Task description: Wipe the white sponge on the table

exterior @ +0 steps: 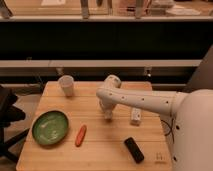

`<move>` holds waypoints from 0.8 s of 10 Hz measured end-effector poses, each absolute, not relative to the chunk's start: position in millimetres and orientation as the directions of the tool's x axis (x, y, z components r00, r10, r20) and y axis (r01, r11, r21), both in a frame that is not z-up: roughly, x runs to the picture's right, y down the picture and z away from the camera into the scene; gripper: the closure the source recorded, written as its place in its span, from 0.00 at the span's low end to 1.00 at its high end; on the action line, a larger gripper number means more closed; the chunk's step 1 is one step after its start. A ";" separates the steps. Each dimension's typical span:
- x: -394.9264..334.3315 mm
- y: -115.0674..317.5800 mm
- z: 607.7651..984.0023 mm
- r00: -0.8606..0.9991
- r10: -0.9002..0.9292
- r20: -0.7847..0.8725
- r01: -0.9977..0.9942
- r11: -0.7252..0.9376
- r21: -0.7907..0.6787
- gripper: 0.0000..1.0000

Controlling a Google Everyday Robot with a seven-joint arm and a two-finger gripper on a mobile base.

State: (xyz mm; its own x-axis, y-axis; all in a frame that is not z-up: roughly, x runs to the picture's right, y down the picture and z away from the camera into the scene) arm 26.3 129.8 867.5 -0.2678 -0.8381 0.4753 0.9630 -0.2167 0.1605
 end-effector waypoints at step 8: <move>24.0 123.4 868.2 -0.332 -0.824 0.460 0.942 -0.267 0.201 0.95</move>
